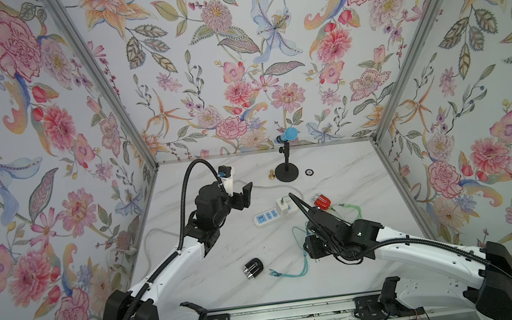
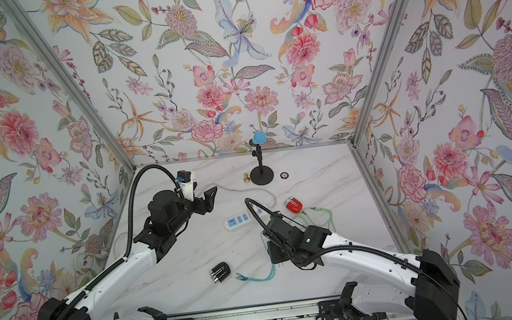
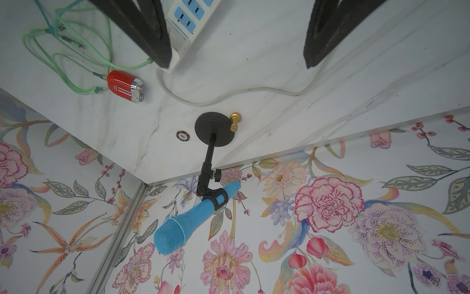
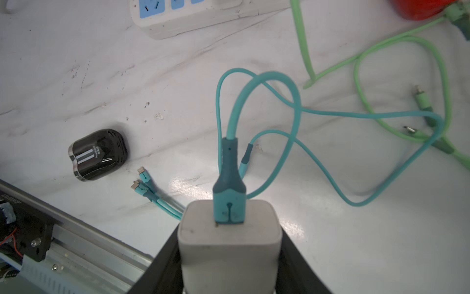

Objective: Charge the electric shaver
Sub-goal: Pick up the plug from the center of the board, then place the plug at the center of the board.

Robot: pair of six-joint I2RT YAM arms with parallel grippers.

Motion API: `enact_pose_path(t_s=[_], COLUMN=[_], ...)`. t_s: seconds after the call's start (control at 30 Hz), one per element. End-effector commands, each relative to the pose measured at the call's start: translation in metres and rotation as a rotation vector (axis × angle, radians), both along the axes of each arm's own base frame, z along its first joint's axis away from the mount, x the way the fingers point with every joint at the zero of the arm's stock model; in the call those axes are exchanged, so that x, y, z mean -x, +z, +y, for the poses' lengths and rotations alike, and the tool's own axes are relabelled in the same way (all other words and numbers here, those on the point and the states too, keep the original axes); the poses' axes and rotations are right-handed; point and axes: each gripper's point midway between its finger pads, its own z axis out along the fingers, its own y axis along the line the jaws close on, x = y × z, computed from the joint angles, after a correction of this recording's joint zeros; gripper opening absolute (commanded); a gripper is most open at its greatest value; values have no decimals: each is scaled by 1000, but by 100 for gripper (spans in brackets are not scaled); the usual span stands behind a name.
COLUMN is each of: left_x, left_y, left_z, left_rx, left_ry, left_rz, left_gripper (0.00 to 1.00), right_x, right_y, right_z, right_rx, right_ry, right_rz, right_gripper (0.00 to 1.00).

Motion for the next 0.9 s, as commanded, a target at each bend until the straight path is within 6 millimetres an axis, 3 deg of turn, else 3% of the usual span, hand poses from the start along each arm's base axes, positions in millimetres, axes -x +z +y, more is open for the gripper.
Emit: enact_pose_path(t_s=[0.0, 0.2, 0.33, 0.43, 0.67, 0.87], left_x=[14, 26, 28, 28, 26, 27], left_y=[-17, -28, -33, -36, -39, -38], left_z=[5, 11, 12, 11, 8, 3], left_rx=[-38, -68, -72, -74, -81, -95], left_ry=[5, 25, 24, 20, 13, -14], left_rz=[47, 71, 84, 91, 98, 101], left_gripper=[85, 86, 85, 85, 85, 85], right_x=[-33, -53, -49, -45, -32, -23], right_y=[1, -31, -63, -72, -48, -11], right_z=[27, 60, 63, 63, 66, 50], right_rx=[-49, -42, 12, 28, 19, -3], right_ry=[-62, -142, -180, -180, -43, 69], right_rz=[-58, -2, 64, 90, 121, 116], right_gripper=[28, 35, 37, 46, 69, 67])
